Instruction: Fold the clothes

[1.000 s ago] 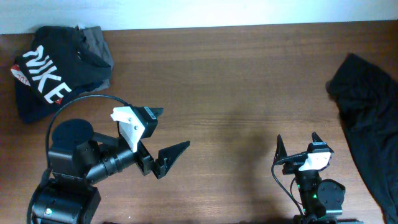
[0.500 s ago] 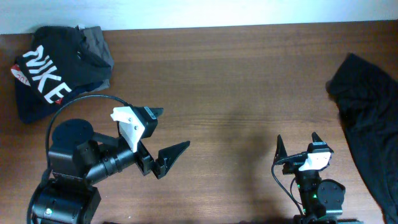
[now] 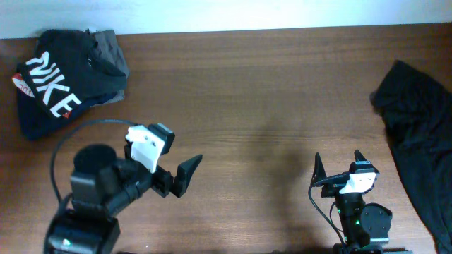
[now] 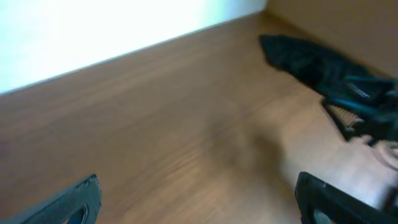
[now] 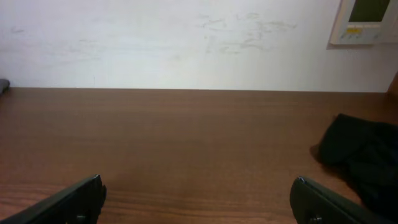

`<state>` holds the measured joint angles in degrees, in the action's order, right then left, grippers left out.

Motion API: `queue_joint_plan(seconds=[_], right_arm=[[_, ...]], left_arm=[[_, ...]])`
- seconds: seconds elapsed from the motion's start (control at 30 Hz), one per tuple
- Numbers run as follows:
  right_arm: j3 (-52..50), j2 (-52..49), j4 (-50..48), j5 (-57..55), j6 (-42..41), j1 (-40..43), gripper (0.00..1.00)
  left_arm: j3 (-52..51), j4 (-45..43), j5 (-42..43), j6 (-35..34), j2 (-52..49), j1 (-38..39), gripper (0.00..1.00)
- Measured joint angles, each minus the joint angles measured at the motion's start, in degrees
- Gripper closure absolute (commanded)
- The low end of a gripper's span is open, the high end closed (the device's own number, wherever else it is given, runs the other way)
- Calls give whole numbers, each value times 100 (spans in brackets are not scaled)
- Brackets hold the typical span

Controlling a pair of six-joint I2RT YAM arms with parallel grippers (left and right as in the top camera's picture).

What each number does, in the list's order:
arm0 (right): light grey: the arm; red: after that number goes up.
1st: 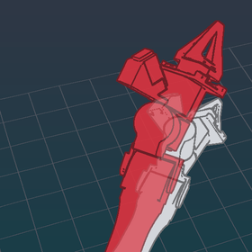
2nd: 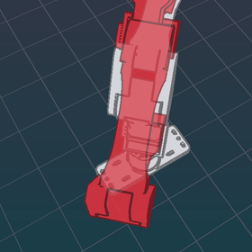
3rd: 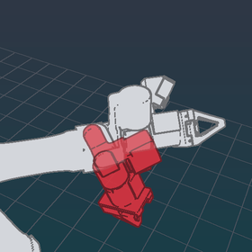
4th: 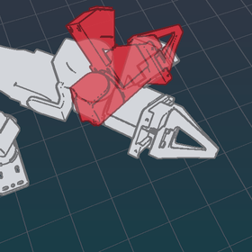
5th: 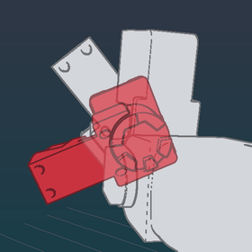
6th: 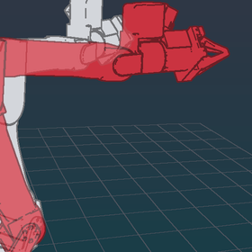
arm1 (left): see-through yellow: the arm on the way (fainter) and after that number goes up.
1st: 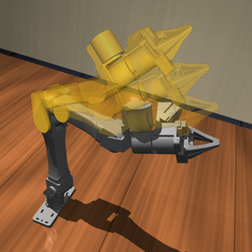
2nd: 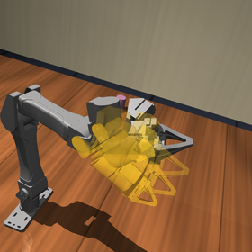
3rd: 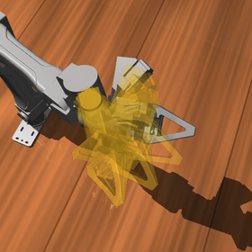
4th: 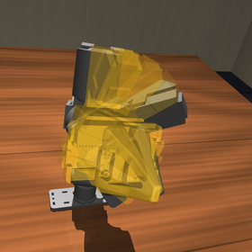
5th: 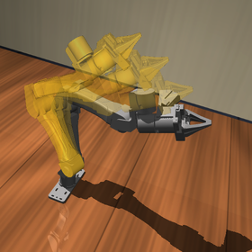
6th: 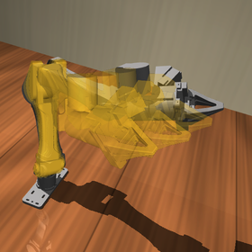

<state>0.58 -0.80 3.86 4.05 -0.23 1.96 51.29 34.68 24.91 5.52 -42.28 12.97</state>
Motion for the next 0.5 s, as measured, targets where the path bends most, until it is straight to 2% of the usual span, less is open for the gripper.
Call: queue_joint_plan(seconds=[0.03,0.23,0.5], right_arm=[[0,2,-2,0,0,0,1],[0,0,0,-15,2,0,1],[0,0,0,-15,-2,0,1]], left_arm=[[-177,-92,-50,-2,111,-20,1],[-2107,-2004,-435,-22,1353,-474,1],[-3947,-3390,-553,-24,2824,-669,1]])
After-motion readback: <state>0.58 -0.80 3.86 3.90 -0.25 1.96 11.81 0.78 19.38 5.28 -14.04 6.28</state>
